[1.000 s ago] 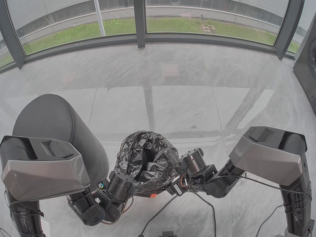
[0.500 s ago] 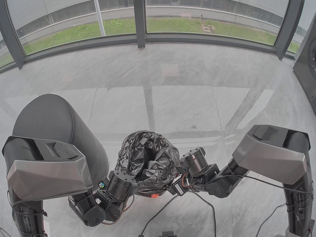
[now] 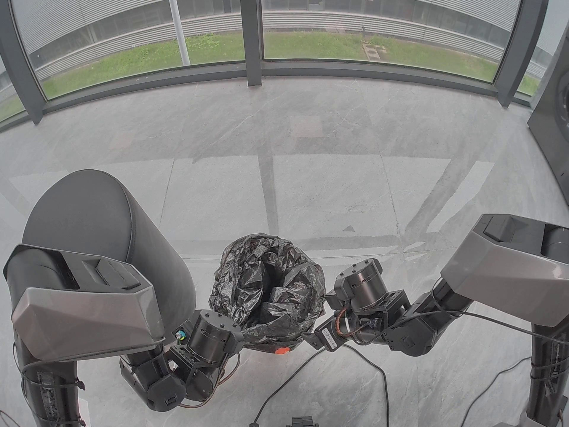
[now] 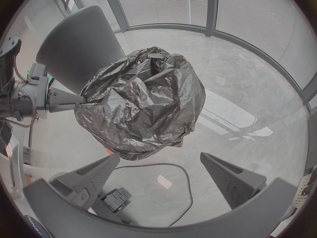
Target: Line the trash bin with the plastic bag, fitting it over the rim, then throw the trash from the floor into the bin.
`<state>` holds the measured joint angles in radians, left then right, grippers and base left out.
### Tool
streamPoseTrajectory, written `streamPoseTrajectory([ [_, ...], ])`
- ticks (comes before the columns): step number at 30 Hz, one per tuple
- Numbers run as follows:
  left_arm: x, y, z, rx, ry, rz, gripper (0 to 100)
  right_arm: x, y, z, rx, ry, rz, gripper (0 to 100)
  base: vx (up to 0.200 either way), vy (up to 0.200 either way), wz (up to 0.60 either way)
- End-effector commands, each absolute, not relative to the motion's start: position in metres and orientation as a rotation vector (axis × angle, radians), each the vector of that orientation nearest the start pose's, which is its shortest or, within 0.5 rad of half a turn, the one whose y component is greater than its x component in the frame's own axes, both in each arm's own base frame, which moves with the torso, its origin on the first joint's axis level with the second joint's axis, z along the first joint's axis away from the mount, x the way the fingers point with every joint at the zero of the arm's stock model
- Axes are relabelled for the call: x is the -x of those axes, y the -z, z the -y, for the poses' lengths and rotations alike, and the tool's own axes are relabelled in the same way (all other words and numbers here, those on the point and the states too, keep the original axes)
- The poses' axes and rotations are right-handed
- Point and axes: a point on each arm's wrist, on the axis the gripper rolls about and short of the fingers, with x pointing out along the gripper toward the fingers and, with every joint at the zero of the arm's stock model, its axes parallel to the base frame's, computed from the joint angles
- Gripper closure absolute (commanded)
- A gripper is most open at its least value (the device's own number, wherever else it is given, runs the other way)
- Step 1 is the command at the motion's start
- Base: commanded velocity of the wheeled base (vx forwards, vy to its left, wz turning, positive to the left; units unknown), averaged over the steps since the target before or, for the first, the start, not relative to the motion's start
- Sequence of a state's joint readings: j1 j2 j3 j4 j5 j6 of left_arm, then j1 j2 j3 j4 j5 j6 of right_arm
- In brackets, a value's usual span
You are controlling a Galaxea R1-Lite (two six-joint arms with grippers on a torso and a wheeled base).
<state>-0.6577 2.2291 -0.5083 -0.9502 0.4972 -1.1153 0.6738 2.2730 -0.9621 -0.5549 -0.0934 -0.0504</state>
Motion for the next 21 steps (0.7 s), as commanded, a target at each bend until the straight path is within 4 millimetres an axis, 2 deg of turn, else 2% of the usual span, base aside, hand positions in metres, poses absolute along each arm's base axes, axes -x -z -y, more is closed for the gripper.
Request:
streamPoseTrajectory([
  [1, -0.244, 0.02, 0.174, 0.632, -0.223, -0.648, 0, -0.3, -0.02, -0.238, 0.326, -0.574, -0.675, 0, 0.0, 0.0, 0.0],
  [10, -0.249, 0.017, 0.165, 0.624, -0.246, -0.634, 0, -0.296, -0.026, -0.235, 0.323, -0.573, -0.665, 0, 0.0, 0.0, 0.0],
  [21, -0.244, 0.022, 0.158, 0.572, -0.262, -0.656, 0, -0.294, -0.034, -0.235, 0.317, -0.577, -0.647, 0, 0.0, 0.0, 0.0],
])
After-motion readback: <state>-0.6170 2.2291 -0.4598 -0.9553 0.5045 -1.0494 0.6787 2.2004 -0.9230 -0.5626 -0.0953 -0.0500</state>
